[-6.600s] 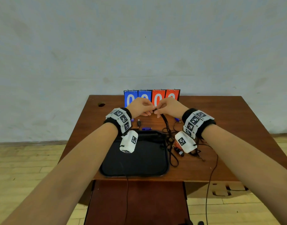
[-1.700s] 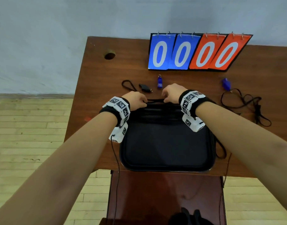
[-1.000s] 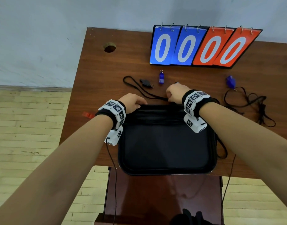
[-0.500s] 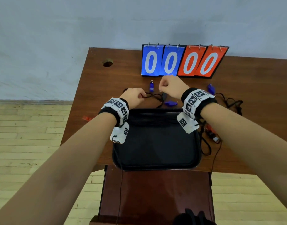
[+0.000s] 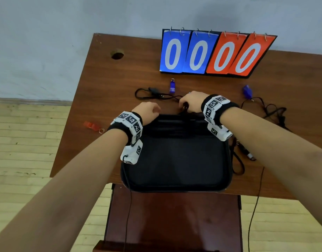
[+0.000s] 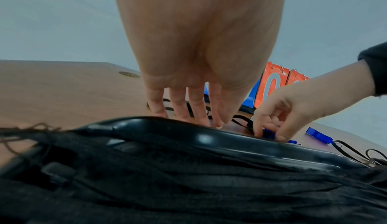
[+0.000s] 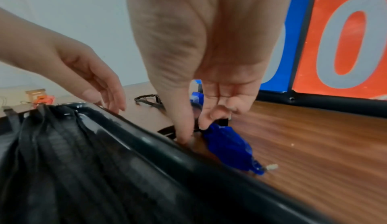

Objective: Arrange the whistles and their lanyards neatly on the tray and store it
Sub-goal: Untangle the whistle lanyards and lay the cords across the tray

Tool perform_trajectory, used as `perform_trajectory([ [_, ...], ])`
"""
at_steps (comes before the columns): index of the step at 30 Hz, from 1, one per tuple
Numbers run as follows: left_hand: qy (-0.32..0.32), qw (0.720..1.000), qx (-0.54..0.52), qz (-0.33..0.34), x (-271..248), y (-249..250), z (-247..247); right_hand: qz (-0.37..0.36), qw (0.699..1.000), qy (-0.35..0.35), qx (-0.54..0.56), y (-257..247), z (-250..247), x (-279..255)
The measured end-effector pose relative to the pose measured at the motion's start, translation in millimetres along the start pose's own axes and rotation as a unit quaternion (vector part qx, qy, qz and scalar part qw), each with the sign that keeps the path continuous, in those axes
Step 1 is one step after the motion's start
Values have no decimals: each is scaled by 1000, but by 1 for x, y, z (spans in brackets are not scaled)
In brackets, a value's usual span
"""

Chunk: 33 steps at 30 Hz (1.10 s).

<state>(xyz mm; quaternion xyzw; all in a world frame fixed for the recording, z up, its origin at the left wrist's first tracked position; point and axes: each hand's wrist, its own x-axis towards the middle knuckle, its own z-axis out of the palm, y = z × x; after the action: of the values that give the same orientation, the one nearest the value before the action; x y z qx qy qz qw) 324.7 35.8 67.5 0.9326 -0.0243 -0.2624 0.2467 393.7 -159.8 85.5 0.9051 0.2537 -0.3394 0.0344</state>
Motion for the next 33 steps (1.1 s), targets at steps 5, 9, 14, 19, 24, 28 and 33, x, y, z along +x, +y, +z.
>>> perform_trajectory([
  [5,-1,1000,-26,2,8,2,0,-7,1000,1,20,3,-5,6],
  [9,13,998,-66,15,9,12,-5,-41,991,60,108,6,-19,-7],
  [14,-1,991,-122,52,4,37,-11,-81,978,116,153,1,-50,-36],
  [19,48,983,-165,63,-6,61,-34,-59,952,206,219,6,-78,-75],
  [24,81,971,-214,73,-34,77,-67,-45,920,281,270,24,-98,-118],
  [28,58,969,-223,87,-63,97,-78,-36,913,258,314,36,-98,-162],
  [33,94,969,-212,81,-86,120,-84,-30,906,249,342,51,-88,-208],
])
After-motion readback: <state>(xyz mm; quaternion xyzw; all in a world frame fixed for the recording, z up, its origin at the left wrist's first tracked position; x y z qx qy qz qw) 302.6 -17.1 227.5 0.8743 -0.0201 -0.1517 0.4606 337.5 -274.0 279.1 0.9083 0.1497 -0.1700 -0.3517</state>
